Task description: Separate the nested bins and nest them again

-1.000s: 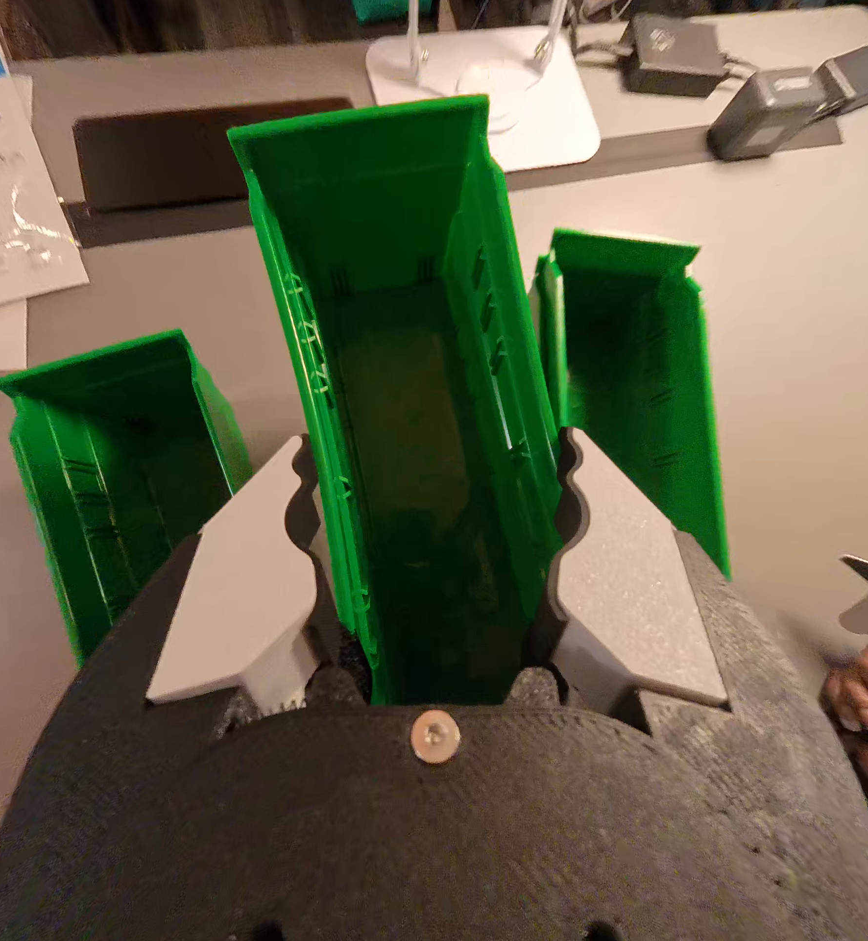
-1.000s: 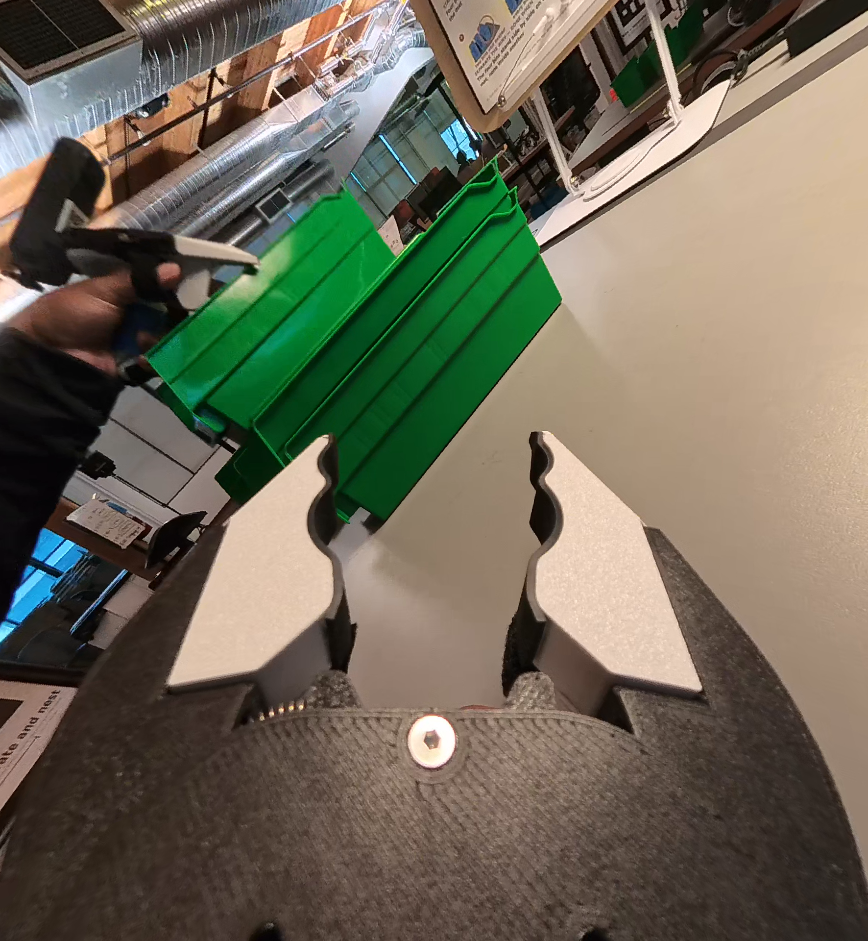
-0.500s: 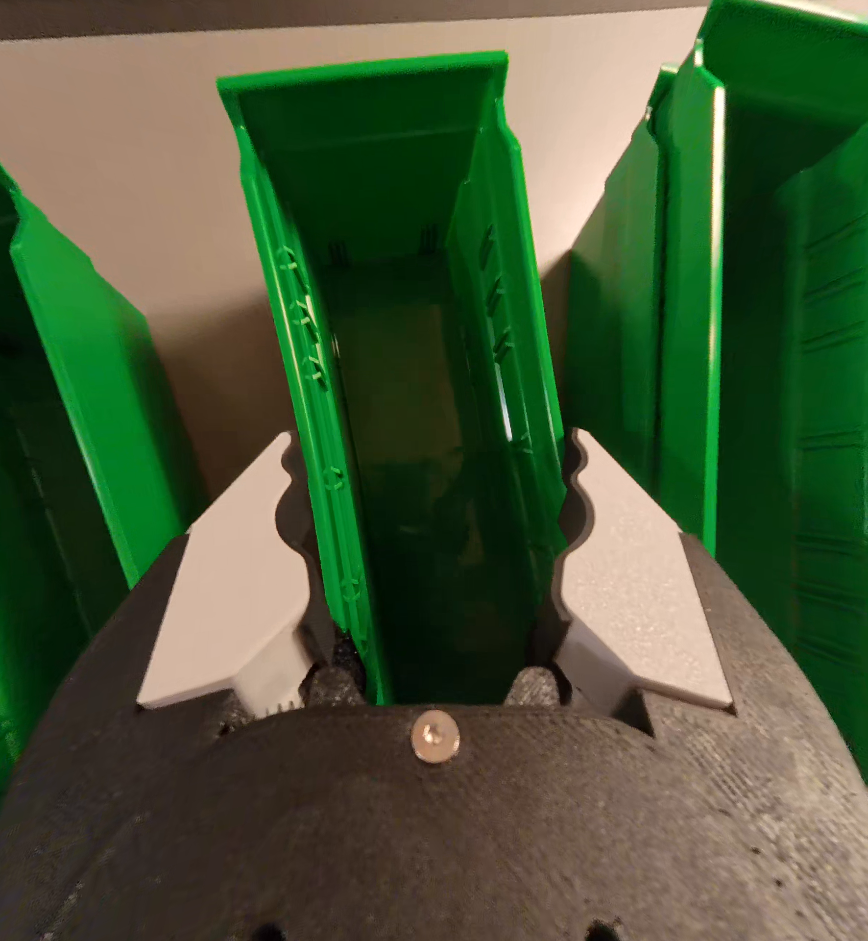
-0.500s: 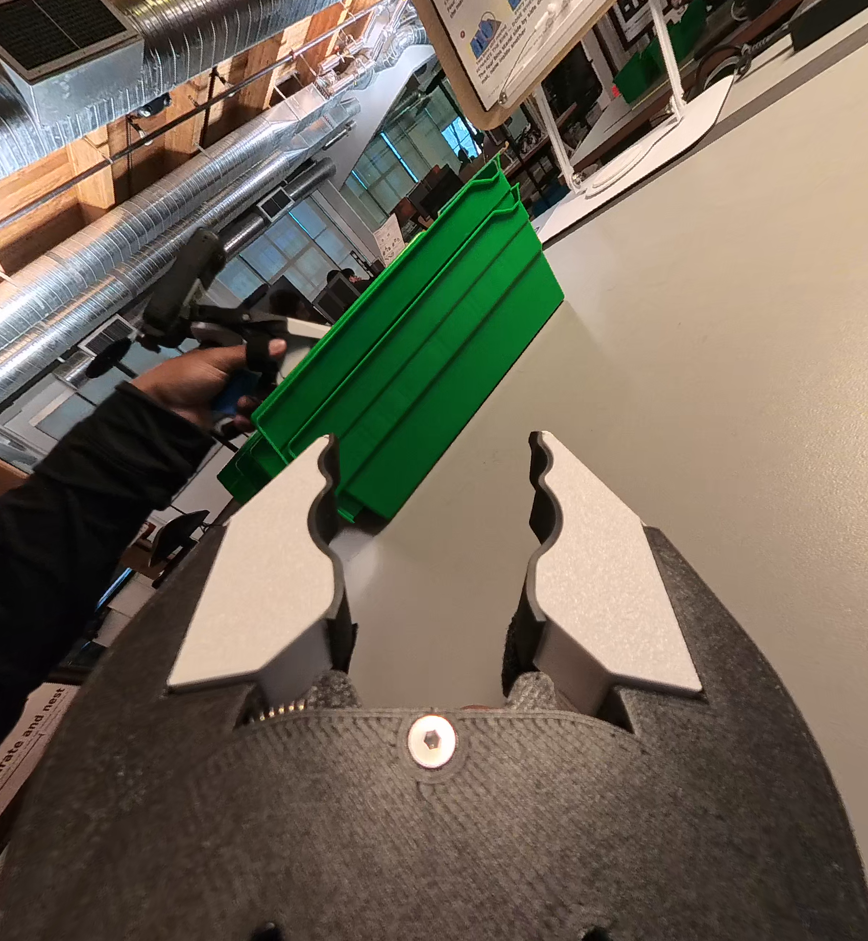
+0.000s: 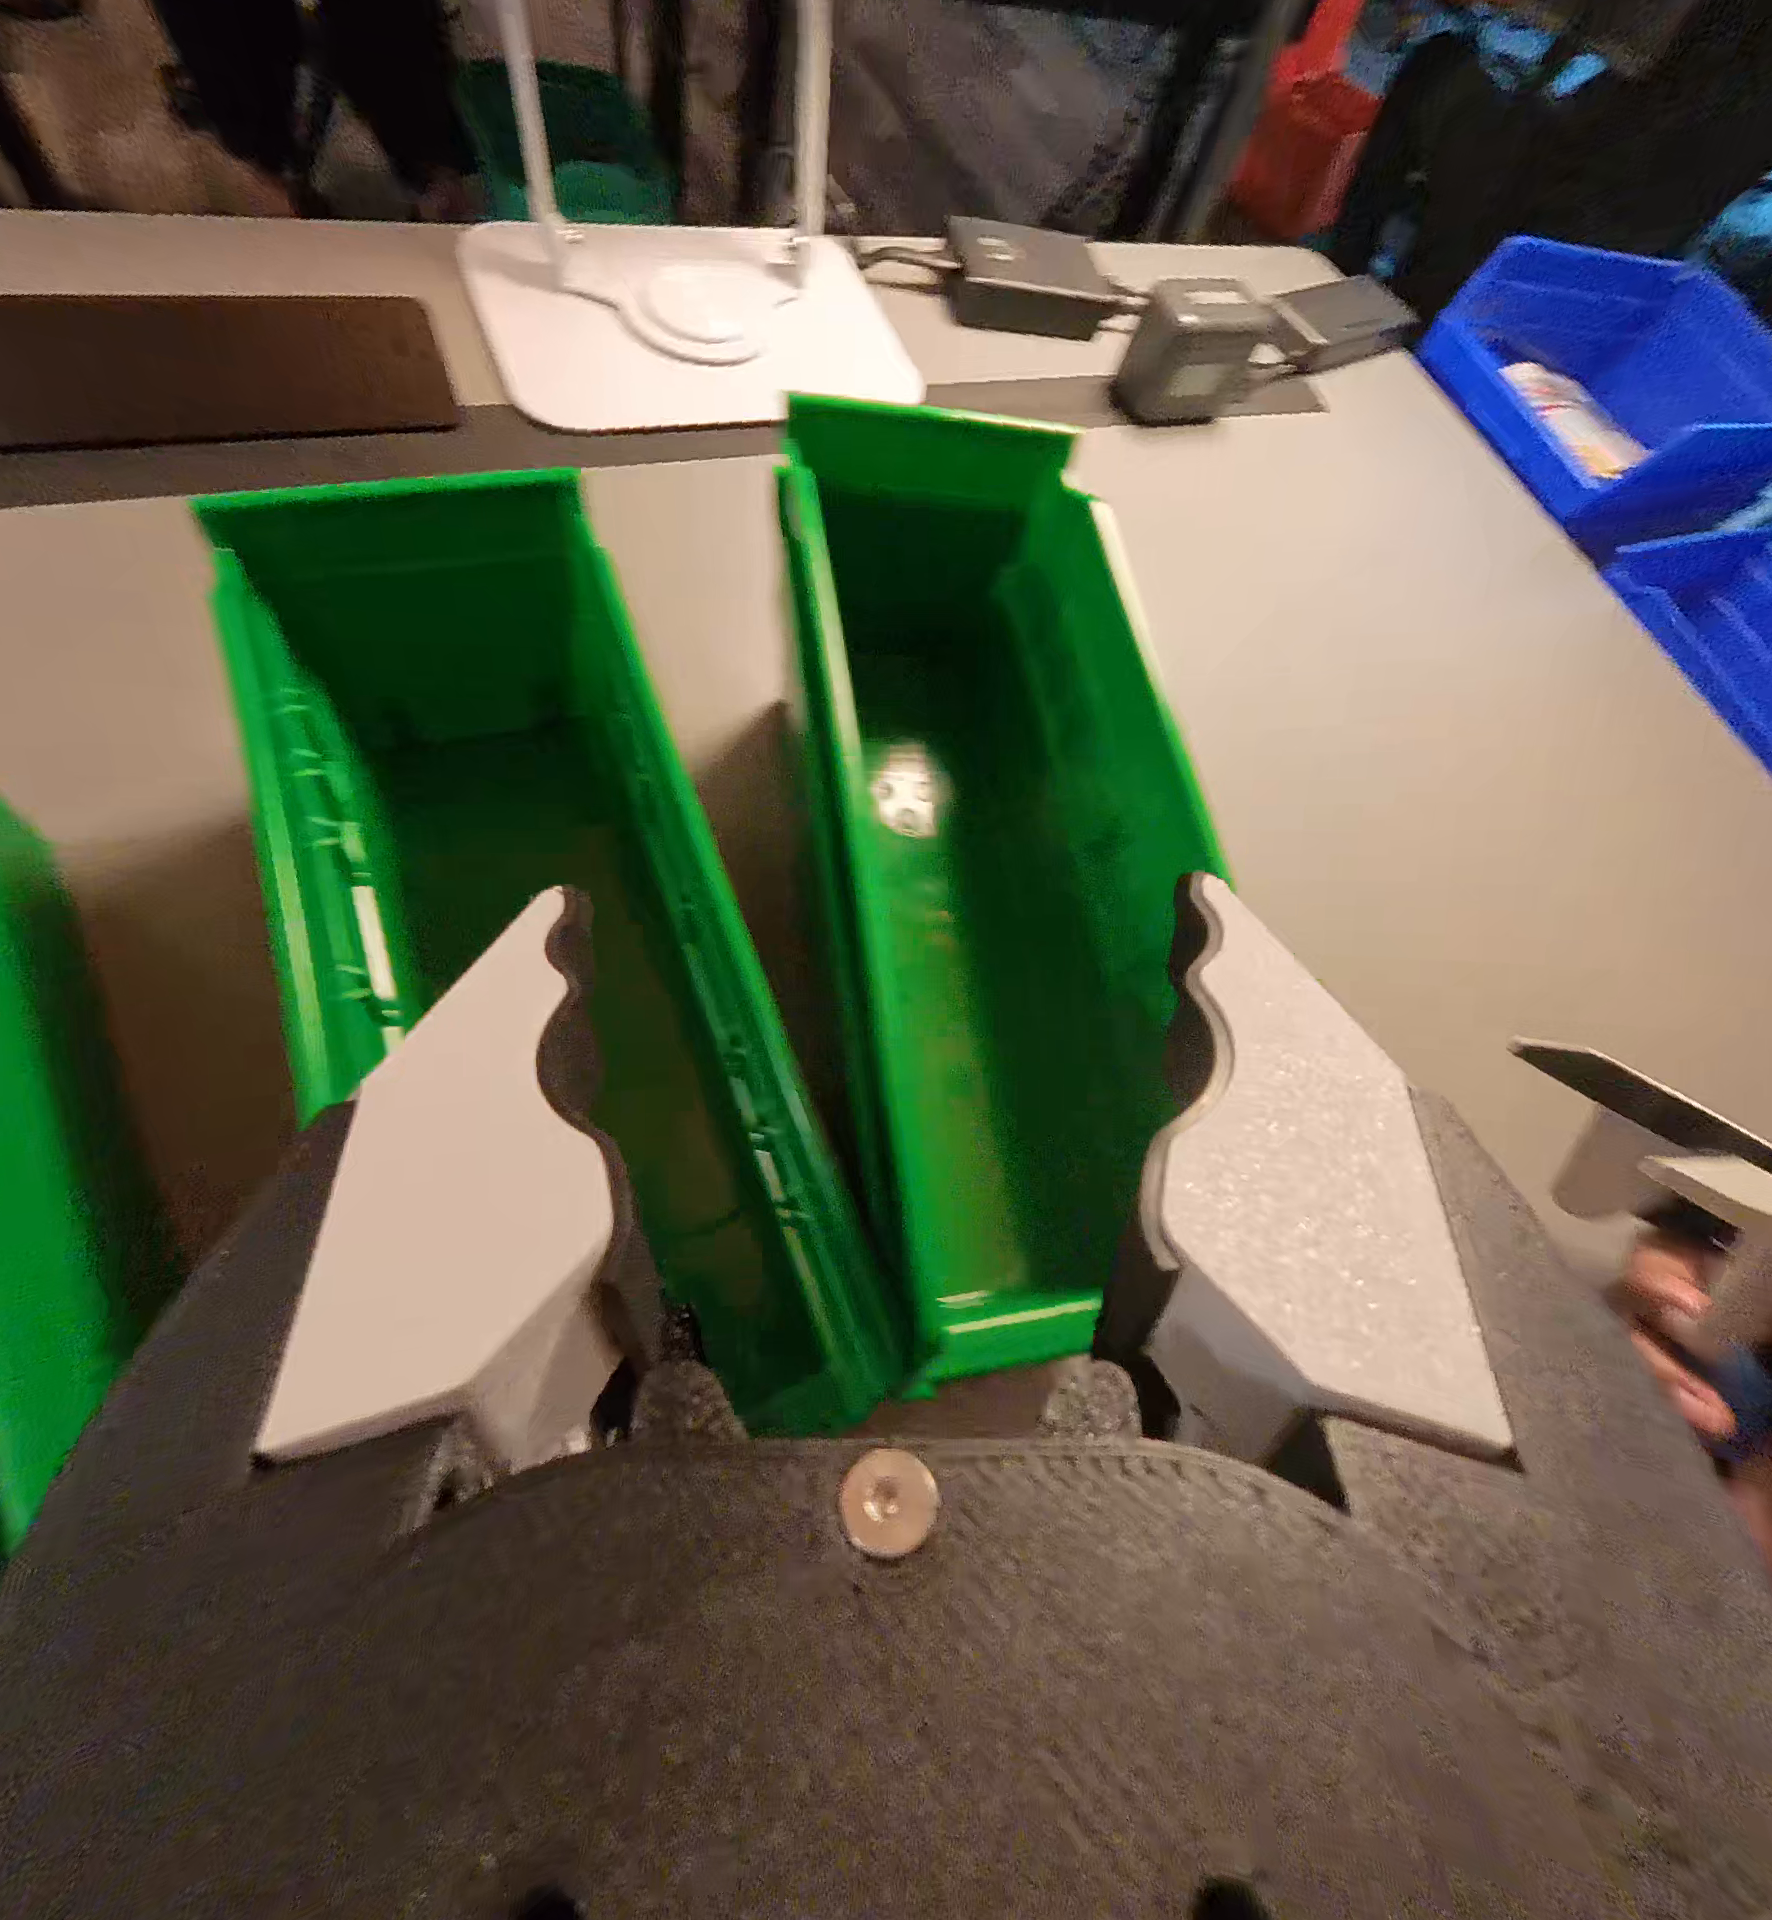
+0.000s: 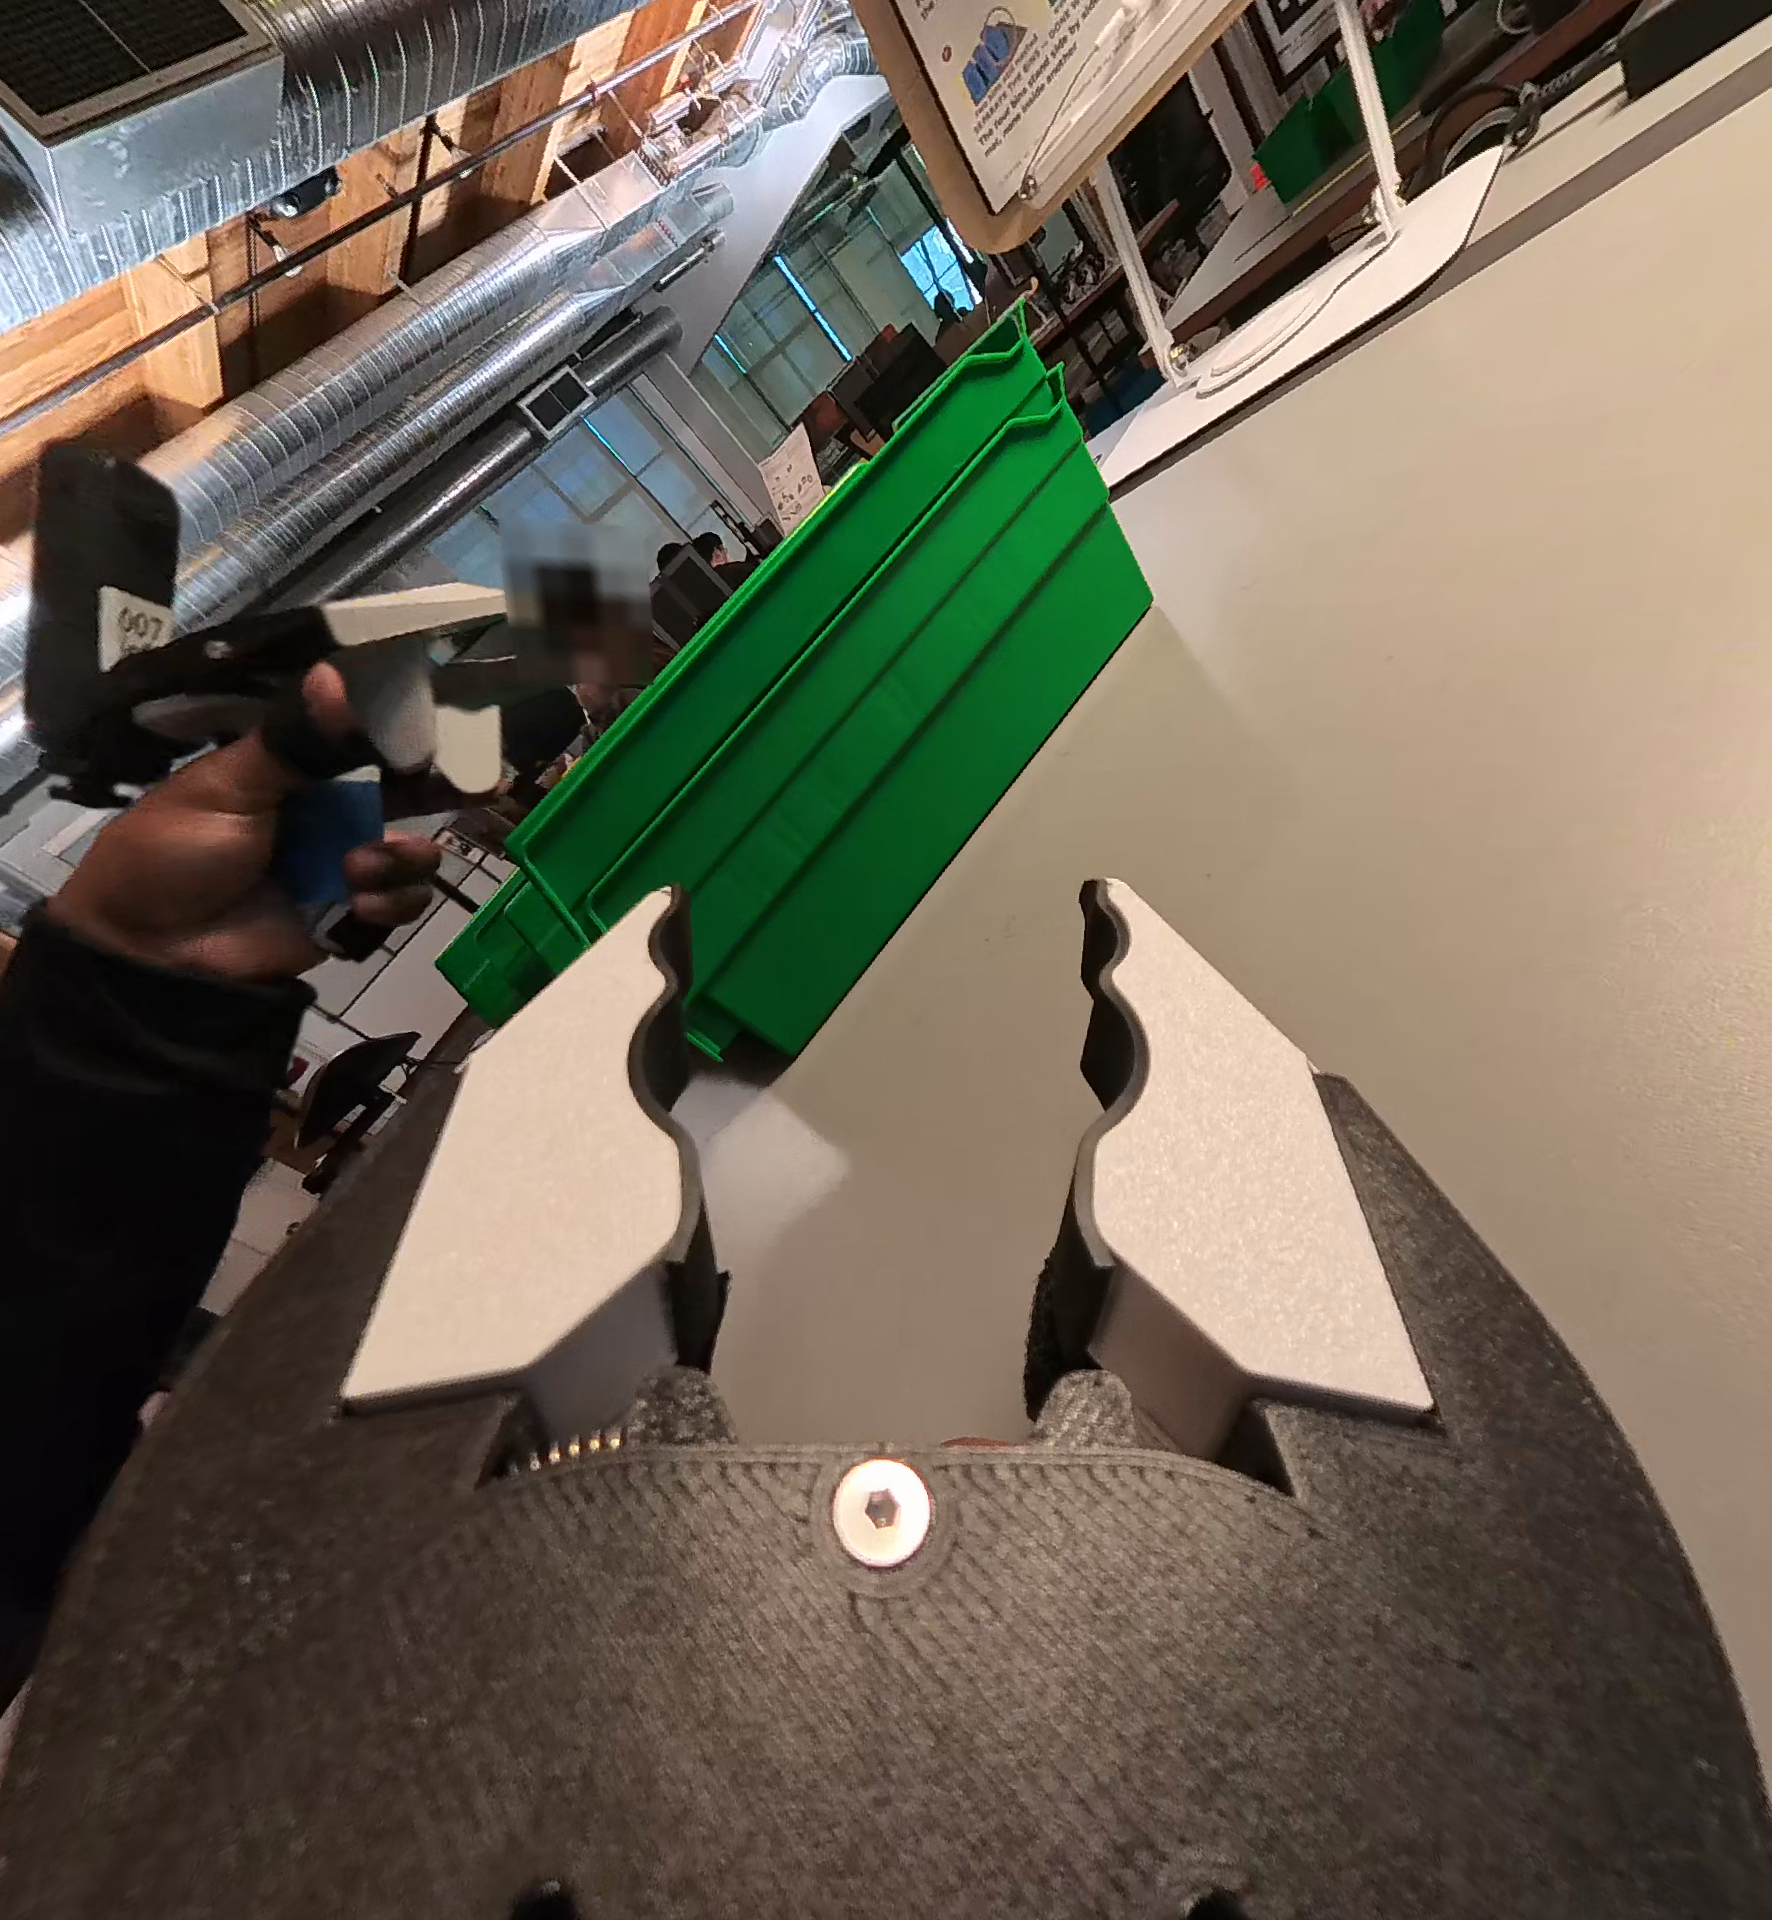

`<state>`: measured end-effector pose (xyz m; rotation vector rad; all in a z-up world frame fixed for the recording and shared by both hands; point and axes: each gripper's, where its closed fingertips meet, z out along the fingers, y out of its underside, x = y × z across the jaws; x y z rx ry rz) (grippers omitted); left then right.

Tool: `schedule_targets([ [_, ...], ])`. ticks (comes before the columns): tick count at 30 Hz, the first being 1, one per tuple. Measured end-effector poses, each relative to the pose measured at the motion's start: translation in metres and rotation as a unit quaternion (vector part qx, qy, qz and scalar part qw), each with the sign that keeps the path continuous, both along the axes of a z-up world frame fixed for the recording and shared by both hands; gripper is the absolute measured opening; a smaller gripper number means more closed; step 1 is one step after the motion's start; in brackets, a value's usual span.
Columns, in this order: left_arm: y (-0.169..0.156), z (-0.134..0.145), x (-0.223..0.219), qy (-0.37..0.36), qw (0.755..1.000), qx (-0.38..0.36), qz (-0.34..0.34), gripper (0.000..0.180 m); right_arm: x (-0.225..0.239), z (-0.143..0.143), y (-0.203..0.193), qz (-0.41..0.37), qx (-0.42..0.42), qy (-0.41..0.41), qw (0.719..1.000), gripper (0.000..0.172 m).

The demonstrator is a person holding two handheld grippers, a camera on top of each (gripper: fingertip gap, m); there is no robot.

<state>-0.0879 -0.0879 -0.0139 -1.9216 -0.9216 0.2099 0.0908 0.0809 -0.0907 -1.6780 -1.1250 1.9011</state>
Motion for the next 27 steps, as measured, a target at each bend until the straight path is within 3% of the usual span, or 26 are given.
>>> schedule_targets([
  [5,0.027,-0.010,0.053,-0.018,0.996,0.041,-0.081,0.098,-0.001,-0.002,0.000,0.001,0.000,-0.007,1.000,0.077],
  [9,0.036,-0.029,0.063,0.011,0.995,0.009,-0.096,0.098,-0.005,-0.009,-0.005,0.023,-0.006,-0.032,0.999,0.077],
  [12,0.048,-0.028,0.075,0.008,0.993,0.016,-0.112,0.106,-0.006,-0.010,-0.005,0.028,-0.013,-0.041,0.999,0.077],
  [18,0.071,-0.013,0.105,-0.027,0.982,0.083,-0.169,0.105,-0.010,-0.008,-0.004,0.032,-0.003,-0.052,0.998,0.083],
  [23,0.057,0.014,0.106,-0.021,0.968,0.181,-0.174,0.101,-0.019,0.044,0.000,0.041,0.043,-0.025,0.998,0.091],
  [27,0.034,0.015,0.107,0.010,0.955,0.248,-0.160,0.097,-0.042,0.082,-0.020,0.068,0.135,-0.053,0.987,0.114],
])
